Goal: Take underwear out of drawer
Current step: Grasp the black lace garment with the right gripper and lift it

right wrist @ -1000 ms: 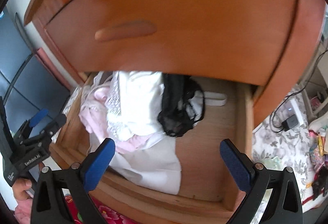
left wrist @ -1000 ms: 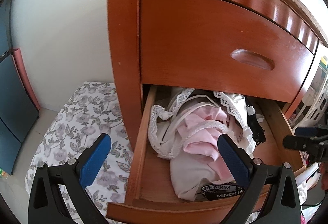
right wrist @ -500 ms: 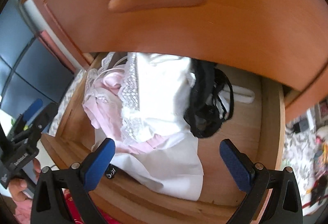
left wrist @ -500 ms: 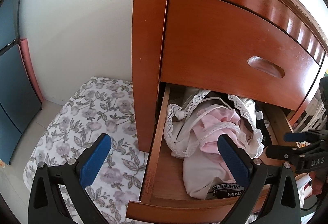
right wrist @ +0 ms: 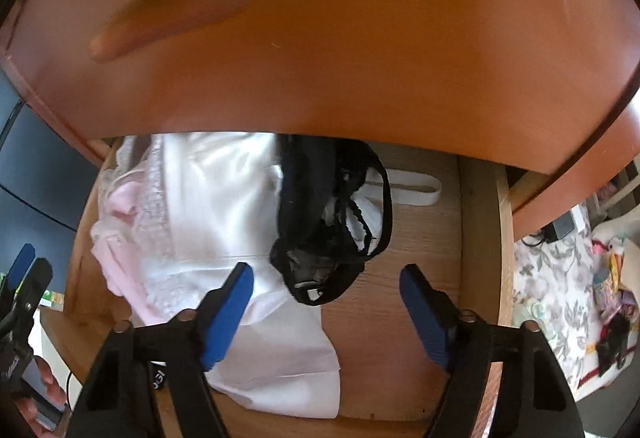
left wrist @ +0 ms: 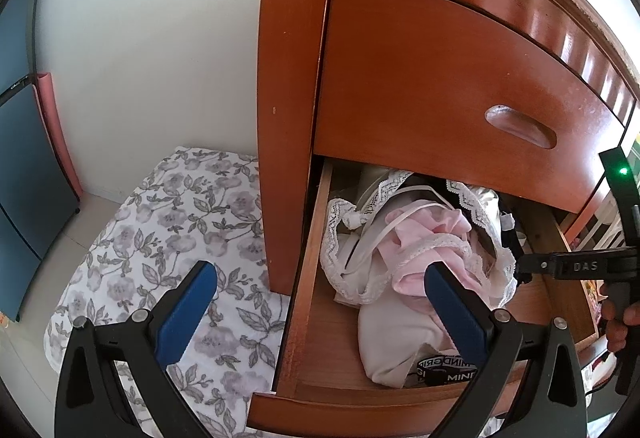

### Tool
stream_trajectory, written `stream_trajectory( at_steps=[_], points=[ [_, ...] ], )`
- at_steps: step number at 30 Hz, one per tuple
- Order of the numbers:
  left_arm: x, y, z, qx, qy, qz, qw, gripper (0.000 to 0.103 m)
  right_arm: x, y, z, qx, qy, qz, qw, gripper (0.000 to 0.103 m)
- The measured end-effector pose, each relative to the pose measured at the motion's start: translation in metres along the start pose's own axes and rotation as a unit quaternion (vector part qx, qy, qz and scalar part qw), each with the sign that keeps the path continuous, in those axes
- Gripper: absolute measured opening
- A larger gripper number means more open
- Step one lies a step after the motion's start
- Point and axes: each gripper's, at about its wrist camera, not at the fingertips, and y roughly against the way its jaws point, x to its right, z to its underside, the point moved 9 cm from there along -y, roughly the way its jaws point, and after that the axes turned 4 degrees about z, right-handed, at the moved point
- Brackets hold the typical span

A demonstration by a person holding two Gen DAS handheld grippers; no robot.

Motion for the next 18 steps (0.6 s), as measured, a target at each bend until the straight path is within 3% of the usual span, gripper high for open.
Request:
stream_trajectory(
  at_steps=[4,9,15,18],
  points=[
    [0.001,0.000,0.001,-0.002,-0.002,-0.002,1.0000,0.103,-0.013,-0.011,-0.003,-0.013,0.013,-0.018,1.000,0.053],
    [0.001,-0.001,0.001,-0.003,-0.004,-0.002,1.0000,0.103,-0.017,-0.017,-0.008,-0.012,0.021,-0.011,1.000,0.028],
    [0.002,-0.001,0.001,-0.003,-0.005,-0.001,1.0000,0.103,-0.019,-0.025,-0.010,-0.007,0.036,0.002,0.999,0.011],
    [0.001,-0.002,0.001,-0.002,-0.005,0.000,1.0000,0.103,-0.022,-0.023,-0.010,-0.003,0.038,-0.001,0.999,0.008]
  ],
)
